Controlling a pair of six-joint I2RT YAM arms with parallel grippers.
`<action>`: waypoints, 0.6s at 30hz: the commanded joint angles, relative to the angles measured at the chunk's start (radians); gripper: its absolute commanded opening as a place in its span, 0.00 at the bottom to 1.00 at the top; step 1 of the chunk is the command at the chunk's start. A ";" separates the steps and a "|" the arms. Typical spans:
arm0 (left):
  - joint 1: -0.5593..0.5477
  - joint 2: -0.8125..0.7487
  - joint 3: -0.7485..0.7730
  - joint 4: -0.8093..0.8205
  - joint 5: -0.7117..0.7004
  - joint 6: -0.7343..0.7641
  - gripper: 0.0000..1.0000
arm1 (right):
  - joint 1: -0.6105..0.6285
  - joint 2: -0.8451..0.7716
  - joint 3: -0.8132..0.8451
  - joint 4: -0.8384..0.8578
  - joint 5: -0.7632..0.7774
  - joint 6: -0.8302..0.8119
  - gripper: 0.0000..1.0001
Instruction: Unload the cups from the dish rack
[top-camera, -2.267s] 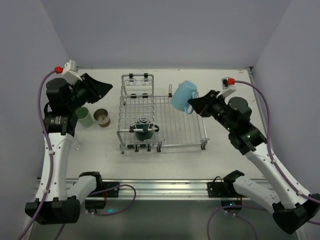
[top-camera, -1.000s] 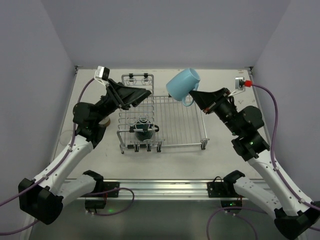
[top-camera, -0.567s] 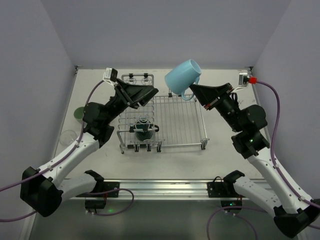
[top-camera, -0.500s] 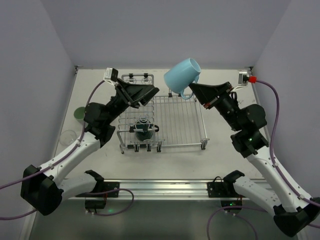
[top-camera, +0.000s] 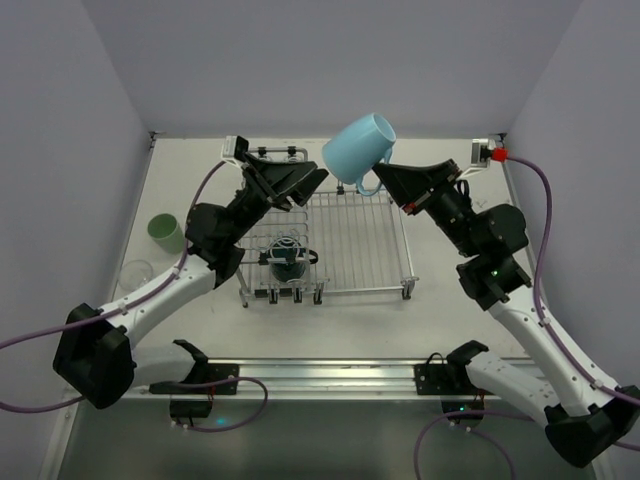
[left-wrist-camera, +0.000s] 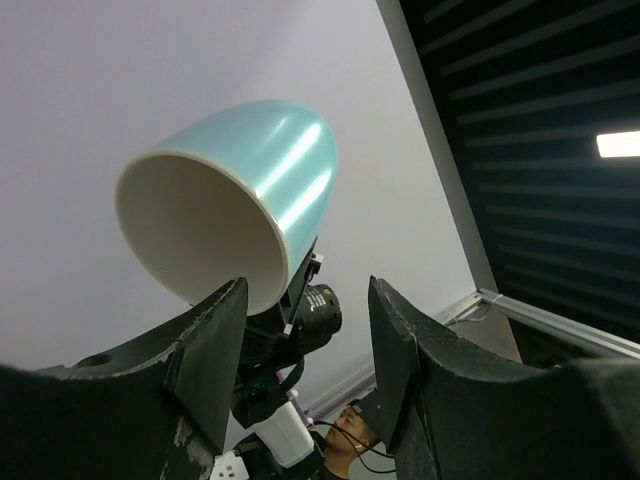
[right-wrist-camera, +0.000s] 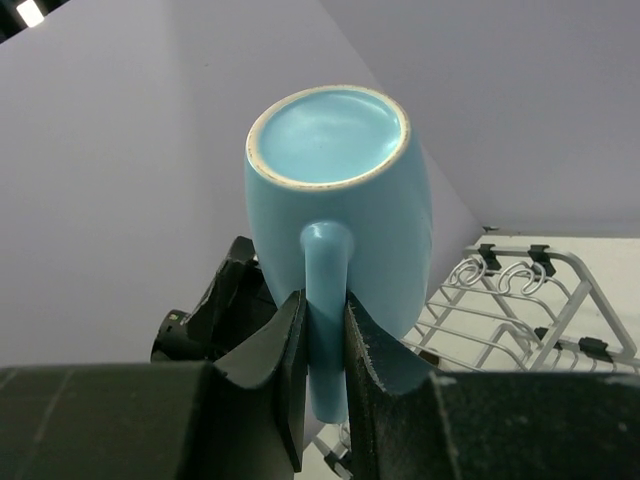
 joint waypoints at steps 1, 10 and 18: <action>-0.007 0.014 0.034 0.126 -0.040 -0.027 0.56 | 0.001 -0.003 0.076 0.168 -0.006 0.017 0.00; -0.013 0.062 0.026 0.229 -0.063 -0.077 0.56 | 0.001 0.006 0.064 0.196 -0.023 0.032 0.00; -0.013 0.085 0.047 0.229 -0.077 -0.075 0.56 | 0.002 0.017 0.070 0.202 -0.039 0.040 0.00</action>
